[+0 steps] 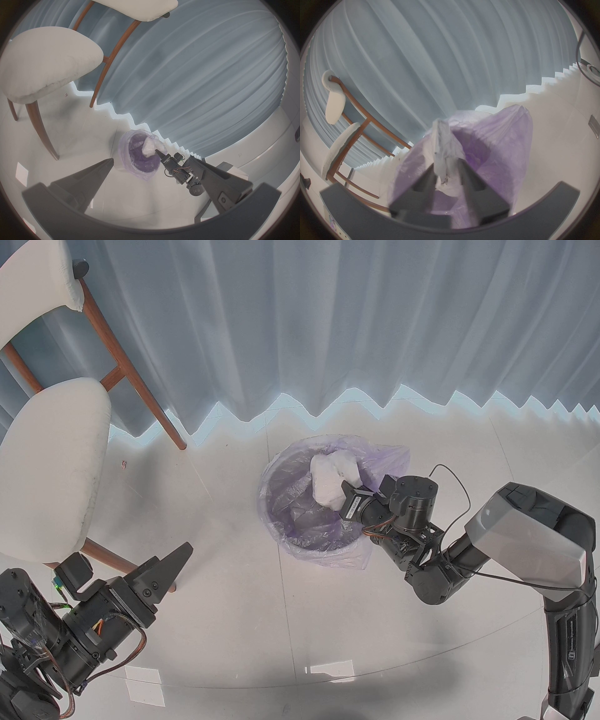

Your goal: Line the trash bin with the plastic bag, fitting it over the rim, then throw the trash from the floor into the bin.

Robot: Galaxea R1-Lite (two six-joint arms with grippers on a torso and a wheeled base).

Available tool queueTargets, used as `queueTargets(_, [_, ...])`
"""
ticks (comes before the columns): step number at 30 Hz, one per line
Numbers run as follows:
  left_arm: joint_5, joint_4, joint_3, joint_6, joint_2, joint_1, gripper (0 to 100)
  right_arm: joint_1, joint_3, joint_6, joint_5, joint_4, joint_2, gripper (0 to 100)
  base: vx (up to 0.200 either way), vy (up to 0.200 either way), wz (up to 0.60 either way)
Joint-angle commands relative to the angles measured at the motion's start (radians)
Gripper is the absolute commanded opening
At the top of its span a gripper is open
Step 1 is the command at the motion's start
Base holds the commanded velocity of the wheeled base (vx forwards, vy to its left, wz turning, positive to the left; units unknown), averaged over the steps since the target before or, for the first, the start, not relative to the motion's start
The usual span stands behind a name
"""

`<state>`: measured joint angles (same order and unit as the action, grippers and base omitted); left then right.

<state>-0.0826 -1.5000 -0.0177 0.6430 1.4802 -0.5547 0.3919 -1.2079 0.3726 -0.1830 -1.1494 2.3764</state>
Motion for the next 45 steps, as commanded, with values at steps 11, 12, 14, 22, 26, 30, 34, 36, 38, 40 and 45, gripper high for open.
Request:
queueTargets(11, [0.001,0.0,0.018,0.0,0.002,0.001,100,0.035,0.209,0.034,-0.003,-0.035,-0.223,100,0.0,0.0,0.0])
queueTargets(12, [0.001,0.0,0.018,0.0,-0.001,-0.001,100,0.03,0.22,0.034,-0.003,-0.018,-0.263,100,0.0,0.0,0.0])
queueTargets(14, [0.001,0.0,0.018,0.0,-0.006,-0.001,100,0.022,0.249,0.034,-0.003,0.039,-0.355,100,0.0,0.0,0.0])
queueTargets(22, [0.007,0.0,0.018,-0.02,-0.086,0.065,100,-0.085,0.364,0.046,0.004,0.396,-0.827,100,0.0,0.0,0.0])
queueTargets(26, [0.014,0.0,0.018,-0.103,-0.172,0.219,100,-0.153,0.395,0.034,0.011,0.603,-1.071,100,0.0,0.0,0.0])
queueTargets(30, [0.018,0.001,0.018,-0.215,-0.268,0.346,100,-0.173,0.413,0.012,0.025,0.823,-1.306,100,0.0,0.0,0.0])
queueTargets(34, [0.017,0.023,0.018,-0.296,-0.337,0.369,100,-0.171,0.45,-0.044,0.03,0.961,-1.481,100,0.0,0.0,0.0])
queueTargets(36, [0.015,0.06,0.018,-0.347,-0.374,0.384,100,-0.171,0.501,-0.095,0.034,0.988,-1.566,100,0.0,0.0,0.0])
queueTargets(38, [0.015,0.075,0.018,-0.382,-0.394,0.41,100,-0.173,0.544,-0.135,0.033,0.991,-1.622,100,0.0,0.0,0.0])
queueTargets(40, [0.015,0.101,0.008,-0.425,-0.433,0.446,100,-0.173,0.602,-0.188,0.028,0.997,-1.695,100,0.0,0.0,0.0])
queueTargets(45, [0.006,0.211,0.004,-0.453,-0.518,0.486,100,-0.189,0.715,-0.258,0.025,0.999,-1.793,100,0.0,0.0,0.0])
